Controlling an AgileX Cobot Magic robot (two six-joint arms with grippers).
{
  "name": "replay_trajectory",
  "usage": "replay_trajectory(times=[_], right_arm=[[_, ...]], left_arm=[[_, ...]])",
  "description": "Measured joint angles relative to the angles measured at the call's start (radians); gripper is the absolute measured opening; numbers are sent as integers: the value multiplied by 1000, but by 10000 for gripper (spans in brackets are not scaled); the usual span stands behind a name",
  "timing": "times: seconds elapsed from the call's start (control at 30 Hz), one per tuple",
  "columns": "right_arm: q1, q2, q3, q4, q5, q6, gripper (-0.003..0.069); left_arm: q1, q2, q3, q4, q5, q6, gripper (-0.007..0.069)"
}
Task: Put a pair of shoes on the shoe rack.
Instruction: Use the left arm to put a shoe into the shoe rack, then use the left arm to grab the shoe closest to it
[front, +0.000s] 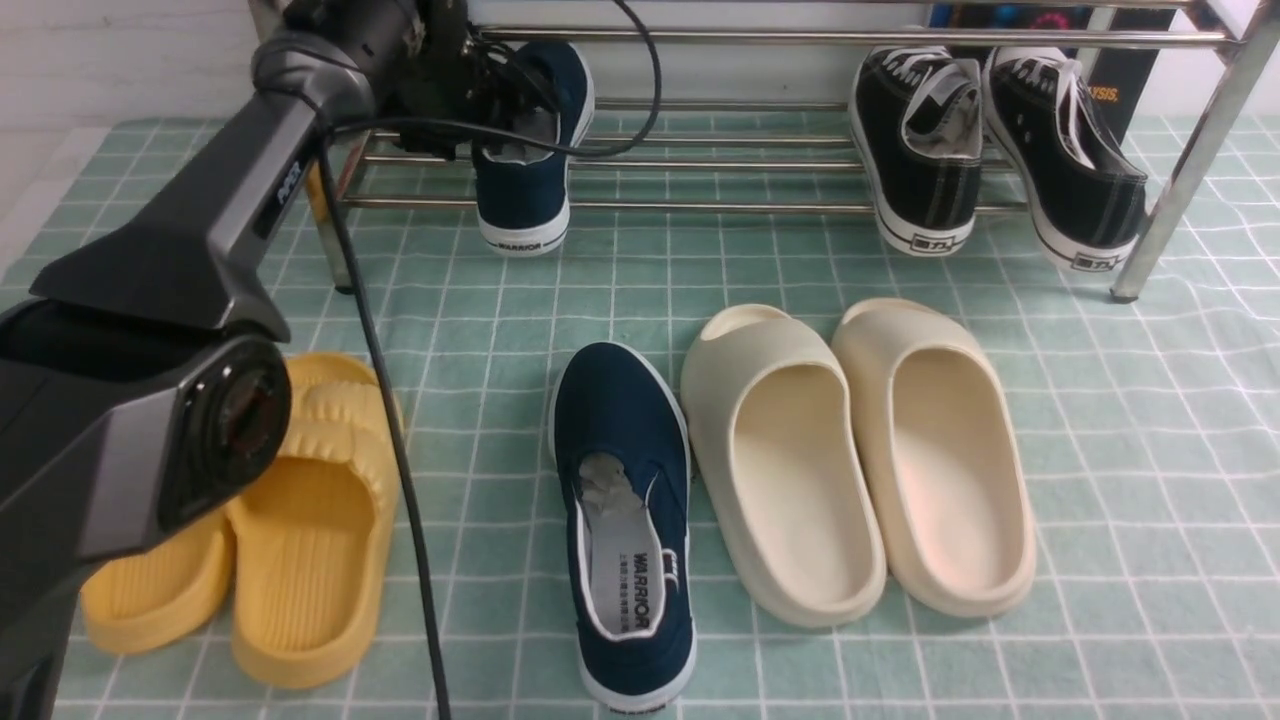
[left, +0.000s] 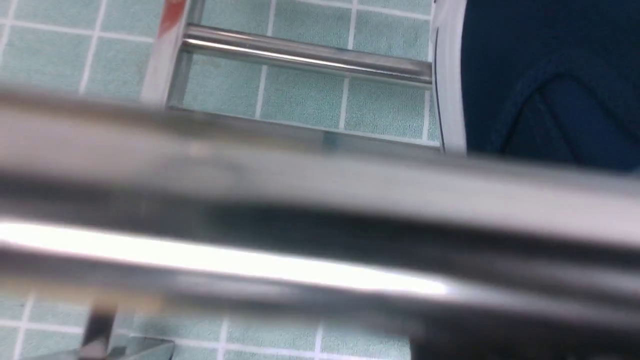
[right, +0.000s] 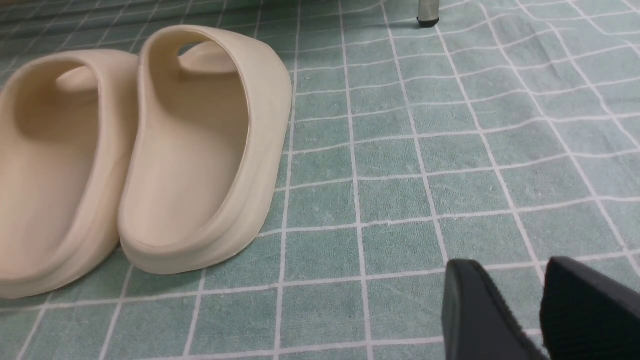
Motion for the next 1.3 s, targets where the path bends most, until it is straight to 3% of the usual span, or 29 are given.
replay_trajectory(times=[0.17,0.6,1.0,1.13,1.3], right_arm=[[0,0,0,0,0,0,239],[0,0,0,0,0,0,239],[0,0,0,0,0,0,239],[0,0,0,0,0,0,239],[0,0,0,0,0,0,239]], left_arm=[[0,-20,-2,-20,39,1,323],[0,-119,-3,-140,251,154,326],[0,-209,17,-244,253,165,309],[0,-270,137,-245,253,169,290],[0,-441,454,-265,253,201,258]])
